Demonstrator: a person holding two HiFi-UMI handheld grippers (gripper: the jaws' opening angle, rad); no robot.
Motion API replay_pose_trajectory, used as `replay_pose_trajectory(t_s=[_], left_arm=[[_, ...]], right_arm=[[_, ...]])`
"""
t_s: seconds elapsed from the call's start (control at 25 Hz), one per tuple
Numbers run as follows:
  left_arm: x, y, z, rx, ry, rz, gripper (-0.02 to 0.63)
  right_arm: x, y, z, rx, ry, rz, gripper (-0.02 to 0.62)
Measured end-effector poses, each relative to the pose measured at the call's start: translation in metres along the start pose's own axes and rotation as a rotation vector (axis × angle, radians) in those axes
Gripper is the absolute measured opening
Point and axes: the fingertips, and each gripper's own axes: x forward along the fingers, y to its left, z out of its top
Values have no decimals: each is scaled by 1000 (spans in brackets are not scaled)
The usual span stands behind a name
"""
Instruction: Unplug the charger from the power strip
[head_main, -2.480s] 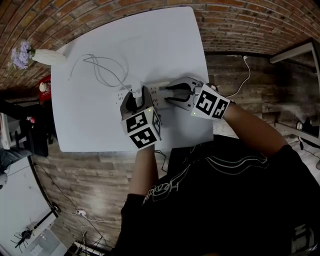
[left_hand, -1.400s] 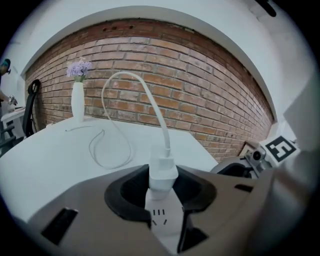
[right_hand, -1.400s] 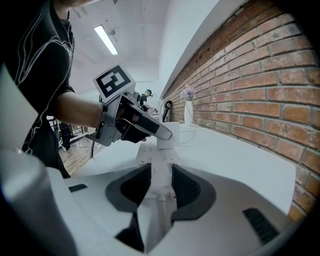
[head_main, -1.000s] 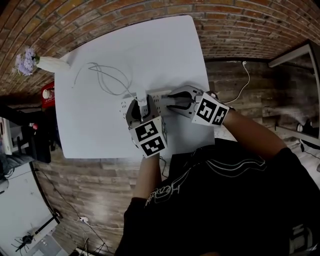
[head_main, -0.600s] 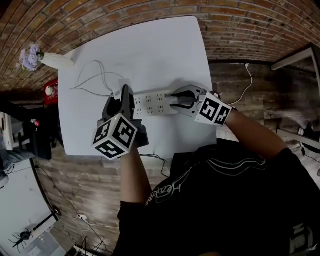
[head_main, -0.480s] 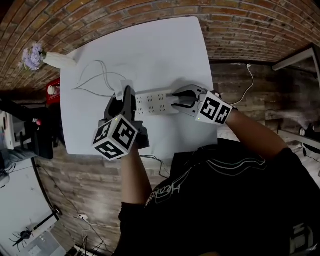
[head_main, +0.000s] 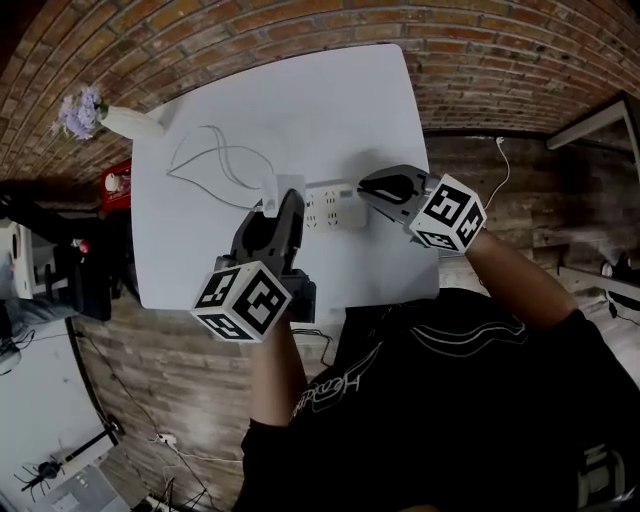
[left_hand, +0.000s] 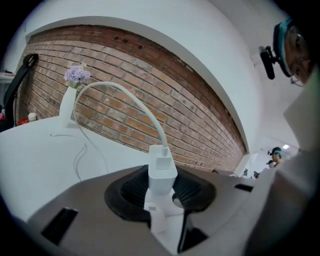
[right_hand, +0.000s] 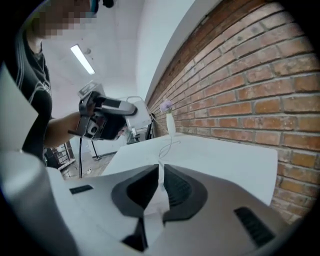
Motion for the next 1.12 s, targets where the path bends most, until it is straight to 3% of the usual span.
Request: replay_pose_trajectory(t_s=[0.28, 0.4, 0.52, 0.72, 1.12], left_arm=[[-32, -21, 10, -134, -22, -149, 137], [-56, -28, 13, -150, -11, -200, 137], [-82, -36, 17, -109, -3, -235, 137], [-122, -45, 13, -47, 22, -270, 137], [-180, -59, -3, 25, 41, -350, 137]], right_arm=[[-39, 22, 82, 148, -199, 9, 5], [-50, 43, 108, 121, -227, -22, 5], [-60, 70, 126, 75, -244, -62, 3], [-79, 123, 148, 127, -315, -60, 3], [-94, 200, 140, 131, -315, -94, 2]])
